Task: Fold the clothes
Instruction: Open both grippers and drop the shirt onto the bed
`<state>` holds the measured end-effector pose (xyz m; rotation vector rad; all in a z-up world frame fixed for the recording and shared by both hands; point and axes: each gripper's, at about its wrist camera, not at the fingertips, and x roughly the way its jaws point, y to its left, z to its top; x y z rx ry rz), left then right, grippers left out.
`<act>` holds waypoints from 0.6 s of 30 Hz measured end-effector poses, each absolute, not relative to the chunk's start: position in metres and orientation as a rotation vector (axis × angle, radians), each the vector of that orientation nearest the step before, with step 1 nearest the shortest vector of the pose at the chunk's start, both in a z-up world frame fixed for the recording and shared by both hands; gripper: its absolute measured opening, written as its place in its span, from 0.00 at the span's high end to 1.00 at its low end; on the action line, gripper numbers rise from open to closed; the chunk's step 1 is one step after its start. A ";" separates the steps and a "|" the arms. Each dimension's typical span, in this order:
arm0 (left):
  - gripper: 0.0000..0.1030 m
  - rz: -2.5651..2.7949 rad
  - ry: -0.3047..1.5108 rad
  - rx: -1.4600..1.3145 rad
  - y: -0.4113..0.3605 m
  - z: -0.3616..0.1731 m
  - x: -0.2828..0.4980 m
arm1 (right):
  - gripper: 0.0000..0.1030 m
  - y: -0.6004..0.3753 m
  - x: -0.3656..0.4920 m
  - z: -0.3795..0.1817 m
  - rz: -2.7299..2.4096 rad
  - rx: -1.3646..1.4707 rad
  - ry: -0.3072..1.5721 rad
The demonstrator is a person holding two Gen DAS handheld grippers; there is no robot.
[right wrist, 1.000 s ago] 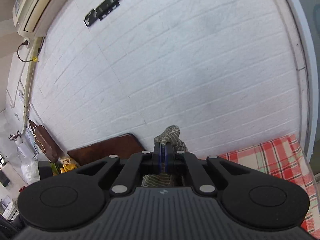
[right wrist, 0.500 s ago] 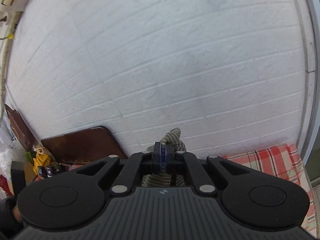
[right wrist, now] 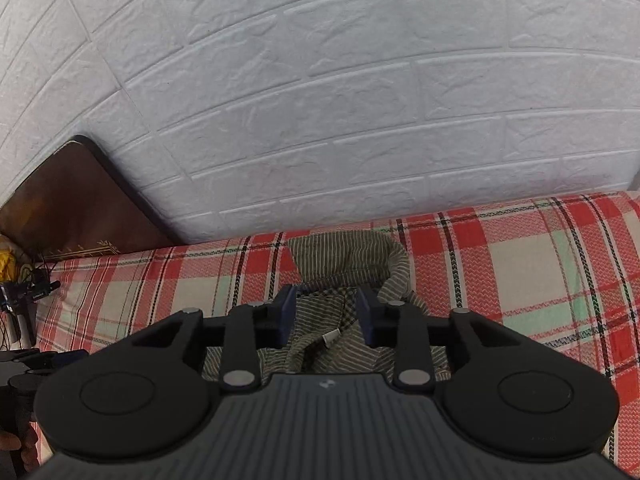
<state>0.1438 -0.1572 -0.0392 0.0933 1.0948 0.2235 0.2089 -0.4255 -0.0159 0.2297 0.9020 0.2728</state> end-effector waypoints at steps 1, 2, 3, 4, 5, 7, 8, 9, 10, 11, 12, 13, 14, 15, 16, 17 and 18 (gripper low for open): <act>0.51 0.221 1.090 0.083 -0.155 -0.033 0.140 | 0.62 -0.427 0.205 -0.010 0.283 0.230 0.892; 0.50 0.204 1.084 0.071 -0.155 -0.026 0.135 | 0.62 -0.430 0.199 -0.003 0.292 0.229 0.882; 0.50 0.181 1.077 0.063 -0.155 -0.018 0.129 | 0.61 -0.433 0.192 0.005 0.302 0.228 0.871; 0.49 0.157 1.071 0.067 -0.159 -0.012 0.121 | 0.59 -0.436 0.184 0.012 0.317 0.233 0.862; 0.47 0.133 1.067 0.083 -0.164 -0.007 0.113 | 0.54 -0.439 0.172 0.017 0.332 0.243 0.854; 0.46 0.083 1.065 0.109 -0.178 0.000 0.096 | 0.48 -0.444 0.149 0.021 0.356 0.268 0.846; 0.44 0.055 1.072 0.114 -0.187 -0.002 0.087 | 0.48 -0.443 0.139 0.016 0.358 0.278 0.857; 0.39 0.028 1.078 0.119 -0.196 -0.003 0.078 | 0.48 -0.443 0.128 0.010 0.358 0.288 0.869; 0.36 0.000 1.084 0.125 -0.204 -0.005 0.069 | 0.48 -0.443 0.117 0.005 0.359 0.299 0.882; 0.35 -0.020 1.094 0.126 -0.213 -0.008 0.060 | 0.48 -0.442 0.106 -0.001 0.359 0.309 0.894; 0.35 -0.034 1.105 0.124 -0.221 -0.014 0.053 | 0.48 -0.442 0.095 -0.006 0.360 0.319 0.907; 0.35 -0.047 1.119 0.118 -0.228 -0.020 0.046 | 0.48 -0.441 0.085 -0.012 0.360 0.329 0.919; 0.35 -0.061 1.135 0.109 -0.234 -0.026 0.040 | 0.48 -0.439 0.076 -0.019 0.362 0.339 0.936; 0.35 -0.075 1.151 0.090 -0.240 -0.032 0.035 | 0.48 -0.436 0.069 -0.026 0.361 0.346 0.959; 0.35 -0.089 1.167 0.061 -0.244 -0.037 0.032 | 0.48 -0.433 0.064 -0.033 0.356 0.351 0.981; 0.35 -0.096 1.177 0.036 -0.247 -0.041 0.029 | 0.48 -0.432 0.059 -0.038 0.350 0.362 0.996; 0.35 -0.095 1.179 0.017 -0.249 -0.044 0.028 | 0.48 -0.431 0.054 -0.043 0.345 0.375 1.009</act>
